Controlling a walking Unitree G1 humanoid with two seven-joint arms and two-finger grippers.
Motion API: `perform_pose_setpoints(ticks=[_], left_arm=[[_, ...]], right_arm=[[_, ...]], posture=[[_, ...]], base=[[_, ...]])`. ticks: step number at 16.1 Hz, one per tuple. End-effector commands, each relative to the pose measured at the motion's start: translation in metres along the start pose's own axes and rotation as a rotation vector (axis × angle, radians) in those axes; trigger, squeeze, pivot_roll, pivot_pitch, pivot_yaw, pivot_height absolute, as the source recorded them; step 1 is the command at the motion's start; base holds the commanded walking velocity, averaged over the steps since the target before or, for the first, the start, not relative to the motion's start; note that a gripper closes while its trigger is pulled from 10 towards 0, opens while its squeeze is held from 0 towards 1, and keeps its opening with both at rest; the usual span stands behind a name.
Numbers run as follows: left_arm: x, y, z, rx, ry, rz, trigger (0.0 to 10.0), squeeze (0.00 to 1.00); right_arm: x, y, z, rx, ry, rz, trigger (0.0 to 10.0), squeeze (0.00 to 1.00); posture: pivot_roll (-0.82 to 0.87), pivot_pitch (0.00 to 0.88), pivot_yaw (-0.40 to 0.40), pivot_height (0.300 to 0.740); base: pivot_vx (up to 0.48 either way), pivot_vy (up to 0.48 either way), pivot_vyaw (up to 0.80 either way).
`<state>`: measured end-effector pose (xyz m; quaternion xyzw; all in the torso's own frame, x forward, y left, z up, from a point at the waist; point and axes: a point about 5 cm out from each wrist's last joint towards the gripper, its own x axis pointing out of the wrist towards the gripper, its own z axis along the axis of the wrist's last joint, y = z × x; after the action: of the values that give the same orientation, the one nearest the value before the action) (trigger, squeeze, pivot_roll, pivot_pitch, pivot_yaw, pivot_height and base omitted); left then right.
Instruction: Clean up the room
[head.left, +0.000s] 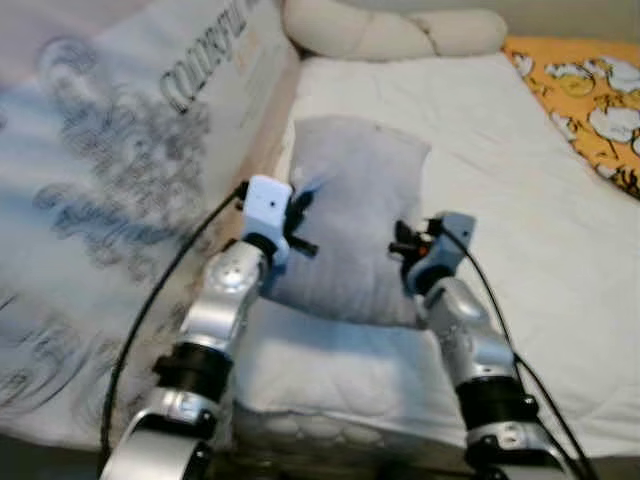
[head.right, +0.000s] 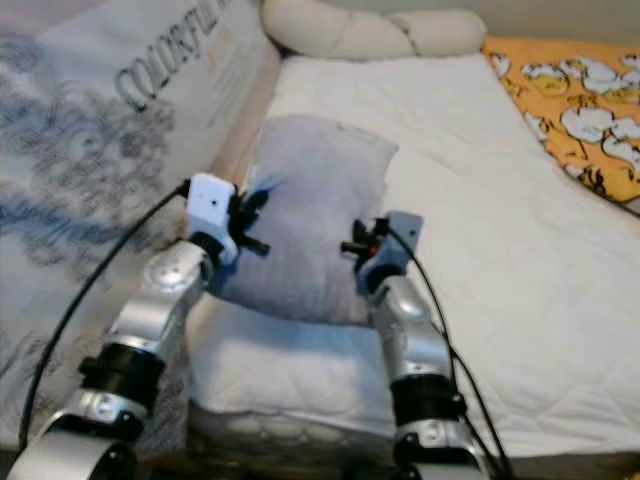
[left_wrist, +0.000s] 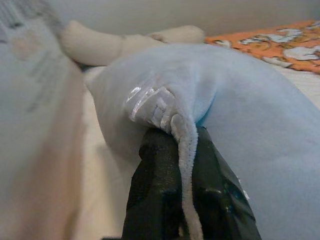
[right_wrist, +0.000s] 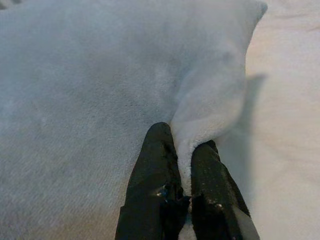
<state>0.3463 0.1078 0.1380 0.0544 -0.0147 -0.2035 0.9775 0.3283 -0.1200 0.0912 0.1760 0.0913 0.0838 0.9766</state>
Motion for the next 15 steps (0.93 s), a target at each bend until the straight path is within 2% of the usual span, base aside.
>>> perform_pose_setpoints(ticks=[1,2,3,4,7,9,11,12,15], left_arm=[[0.002,0.005,0.011,0.038,-0.049,0.008,10.0,0.00],[0.005,0.009,0.011,0.055,-0.039,0.014,10.0,0.00],[0.008,0.013,0.012,0.072,-0.031,0.028,10.0,0.00],[0.011,0.018,0.014,0.084,-0.024,0.041,10.0,0.00],[0.017,0.030,0.017,0.135,-0.009,0.085,10.0,0.00],[0.023,0.040,0.021,0.205,0.006,0.118,10.0,0.00],[0.028,0.048,0.026,0.253,0.015,0.140,10.0,0.00],[0.032,0.054,0.034,0.292,0.011,0.172,10.0,0.00],[0.035,0.066,0.041,0.332,0.010,0.258,10.0,0.00]], right_arm=[[0.001,-0.001,0.003,0.007,-0.005,-0.007,10.0,0.00],[0.001,-0.006,0.004,0.031,-0.010,-0.024,10.0,0.13],[0.000,-0.009,0.003,0.052,-0.001,-0.033,10.0,1.00],[0.000,-0.011,0.003,0.063,0.001,-0.033,10.0,1.00],[-0.001,-0.021,0.001,-0.040,0.024,-0.071,10.0,1.00],[-0.004,-0.026,0.003,-0.089,0.026,-0.037,10.0,1.00],[-0.008,-0.027,0.009,-0.120,0.009,0.044,10.0,1.00],[-0.013,-0.030,0.018,-0.166,-0.009,0.116,10.0,1.00],[-0.026,-0.026,0.033,-0.247,-0.028,0.291,10.0,1.00]], posture=[[0.02,0.000,0.058,0.740],[0.02,0.000,0.058,0.740],[0.02,0.000,0.058,0.740],[0.02,0.000,0.059,0.740],[0.01,0.000,0.057,0.740],[0.01,0.000,0.056,0.740],[0.00,0.000,0.064,0.740],[-0.01,0.000,0.071,0.740],[-0.03,0.000,0.092,0.740]], base=[[0.000,0.000,0.00],[0.000,0.000,0.00],[0.000,0.000,0.00],[0.000,0.000,0.00],[0.000,0.000,0.00],[0.000,0.000,0.00],[0.000,0.000,0.00],[0.000,0.000,0.00],[0.000,0.000,0.00]])
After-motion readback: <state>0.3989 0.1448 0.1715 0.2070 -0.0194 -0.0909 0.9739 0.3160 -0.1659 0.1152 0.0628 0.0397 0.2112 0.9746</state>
